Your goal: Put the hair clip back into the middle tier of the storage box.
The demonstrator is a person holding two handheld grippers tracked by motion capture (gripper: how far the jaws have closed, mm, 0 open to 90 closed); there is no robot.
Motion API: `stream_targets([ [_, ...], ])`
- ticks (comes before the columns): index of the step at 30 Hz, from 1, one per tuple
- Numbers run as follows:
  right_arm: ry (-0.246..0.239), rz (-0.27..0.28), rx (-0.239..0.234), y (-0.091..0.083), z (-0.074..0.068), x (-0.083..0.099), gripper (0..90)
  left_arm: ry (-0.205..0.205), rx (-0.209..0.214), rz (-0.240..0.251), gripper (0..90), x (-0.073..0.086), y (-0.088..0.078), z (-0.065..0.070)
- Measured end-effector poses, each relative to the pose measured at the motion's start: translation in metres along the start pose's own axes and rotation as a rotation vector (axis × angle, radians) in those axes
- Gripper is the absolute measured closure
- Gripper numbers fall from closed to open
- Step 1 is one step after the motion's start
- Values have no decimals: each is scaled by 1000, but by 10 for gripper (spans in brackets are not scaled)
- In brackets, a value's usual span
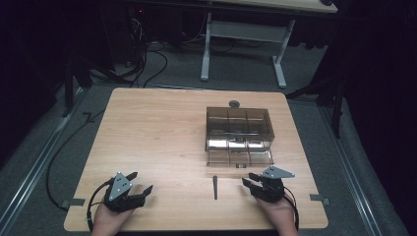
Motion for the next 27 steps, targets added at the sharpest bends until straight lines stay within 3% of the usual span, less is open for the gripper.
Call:
stream_targets([
  [14,-22,2,-2,1,-3,0,618,-1,-3,1,264,0,0,0],
  [19,-37,1,-21,4,-12,-2,633,-3,-2,2,264,0,0,0],
  [27,-88,-11,-76,14,-39,-4,678,-1,-2,-1,265,0,0,0],
])
Point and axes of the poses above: each handheld gripper's, and its own axes: y roughly forward along the jaws, x roughly out of its underside, z roughly to its right, the point moved 3 cm from there along y, roughly forward along the jaws, and after that the axes turned 7 degrees about y, right-handed, at the moved point
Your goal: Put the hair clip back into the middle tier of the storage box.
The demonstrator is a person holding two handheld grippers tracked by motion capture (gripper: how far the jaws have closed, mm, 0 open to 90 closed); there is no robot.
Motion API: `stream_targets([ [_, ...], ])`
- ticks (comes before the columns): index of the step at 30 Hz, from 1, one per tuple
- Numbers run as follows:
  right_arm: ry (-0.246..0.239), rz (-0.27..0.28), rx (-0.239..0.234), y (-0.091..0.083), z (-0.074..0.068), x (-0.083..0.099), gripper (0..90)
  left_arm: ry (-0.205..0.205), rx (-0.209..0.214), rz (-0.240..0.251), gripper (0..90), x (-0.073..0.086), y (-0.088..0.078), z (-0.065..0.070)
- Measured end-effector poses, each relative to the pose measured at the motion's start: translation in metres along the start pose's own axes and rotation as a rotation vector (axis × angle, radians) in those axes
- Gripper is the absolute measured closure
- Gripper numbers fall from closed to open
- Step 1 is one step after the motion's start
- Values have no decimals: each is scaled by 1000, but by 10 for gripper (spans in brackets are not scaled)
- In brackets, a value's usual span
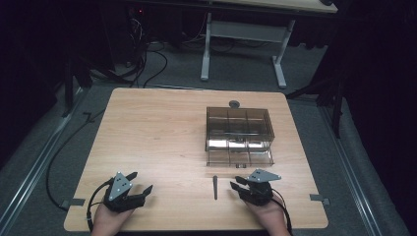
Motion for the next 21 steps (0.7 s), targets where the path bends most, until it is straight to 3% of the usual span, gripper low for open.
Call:
stream_targets([
  [9,-64,-32,-103,19,-37,-6,829,0,1,0,265,0,0,0],
  [12,-101,-39,-119,25,-50,-8,891,0,1,1,265,0,0,0],
  [14,-123,-72,-114,30,-57,-7,900,-1,-1,5,265,0,0,0],
  [21,-117,-105,-108,32,-56,-5,900,-1,-1,0,265,0,0,0],
])
Point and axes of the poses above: each handheld gripper's, and its own axes: y roughly forward along the jaws, x roughly out of its underside, z roughly to its right, the point moved 3 cm from there along y, roughly forward along the jaws, and after that the axes turned 7 degrees about y, right-handed, at the moved point
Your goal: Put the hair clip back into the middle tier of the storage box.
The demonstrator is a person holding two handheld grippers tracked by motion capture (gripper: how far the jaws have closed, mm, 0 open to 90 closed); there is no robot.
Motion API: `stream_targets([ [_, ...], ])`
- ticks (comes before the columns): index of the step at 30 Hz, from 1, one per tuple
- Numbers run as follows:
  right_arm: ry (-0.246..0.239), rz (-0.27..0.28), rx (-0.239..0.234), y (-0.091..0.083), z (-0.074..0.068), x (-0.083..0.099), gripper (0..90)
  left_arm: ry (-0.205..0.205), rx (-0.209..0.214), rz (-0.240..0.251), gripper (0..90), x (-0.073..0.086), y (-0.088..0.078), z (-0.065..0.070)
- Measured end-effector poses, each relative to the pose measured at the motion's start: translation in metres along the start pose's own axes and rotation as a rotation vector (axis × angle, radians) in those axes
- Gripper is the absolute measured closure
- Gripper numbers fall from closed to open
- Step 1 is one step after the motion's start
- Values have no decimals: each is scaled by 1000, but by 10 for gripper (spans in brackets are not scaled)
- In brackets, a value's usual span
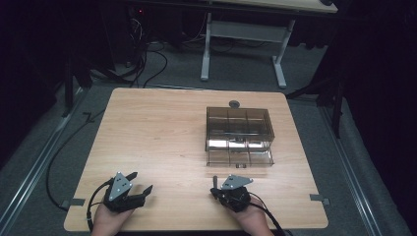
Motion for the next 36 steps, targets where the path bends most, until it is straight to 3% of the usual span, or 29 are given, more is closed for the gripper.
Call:
stream_targets([
  [15,41,-1,39,-17,19,13,896,-1,-2,-1,265,0,0,0],
  [21,61,34,15,-21,22,9,862,-1,-3,1,266,0,0,0],
  [28,65,38,25,-11,26,1,779,-1,-2,0,266,0,0,0],
  [36,54,23,46,-4,28,-1,773,0,-4,-1,266,0,0,0],
])
Point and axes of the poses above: each handheld gripper's, and its own axes: y roughly forward along the jaws, x roughly out of its underside, z roughly to its right, the point moved 3 cm from there along y, roughly forward along the jaws, and after that the axes turned 7 degrees about y, right-handed, at the moved point
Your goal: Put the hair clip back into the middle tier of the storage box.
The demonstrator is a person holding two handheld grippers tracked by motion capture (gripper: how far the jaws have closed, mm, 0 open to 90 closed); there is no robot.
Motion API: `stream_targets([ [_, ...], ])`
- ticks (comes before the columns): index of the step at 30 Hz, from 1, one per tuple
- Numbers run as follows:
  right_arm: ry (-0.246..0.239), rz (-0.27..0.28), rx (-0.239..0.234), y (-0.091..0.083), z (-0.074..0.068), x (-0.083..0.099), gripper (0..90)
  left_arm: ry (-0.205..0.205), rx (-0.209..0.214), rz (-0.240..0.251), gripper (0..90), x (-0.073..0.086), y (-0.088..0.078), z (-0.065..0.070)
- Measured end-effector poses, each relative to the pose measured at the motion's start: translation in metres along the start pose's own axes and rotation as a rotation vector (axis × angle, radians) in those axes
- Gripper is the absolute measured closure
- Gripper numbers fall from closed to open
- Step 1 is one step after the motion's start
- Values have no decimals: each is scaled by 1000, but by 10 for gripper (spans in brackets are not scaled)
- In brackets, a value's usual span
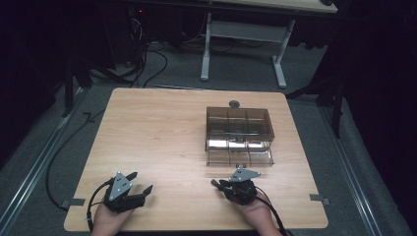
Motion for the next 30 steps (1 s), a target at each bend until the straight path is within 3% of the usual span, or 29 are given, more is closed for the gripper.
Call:
stream_targets([
  [18,-22,-4,8,0,-2,-1,820,0,0,0,267,0,0,0],
  [30,-21,22,4,-9,-1,-1,821,1,2,1,267,0,0,0],
])
Point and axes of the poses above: each handheld gripper's, and its own axes: y roughly forward along the jaws, x roughly out of its underside, z roughly to its right, the point moved 3 cm from there along y, roughly forward along the jaws, and after that the axes turned 7 degrees about y, right-handed, at the moved point
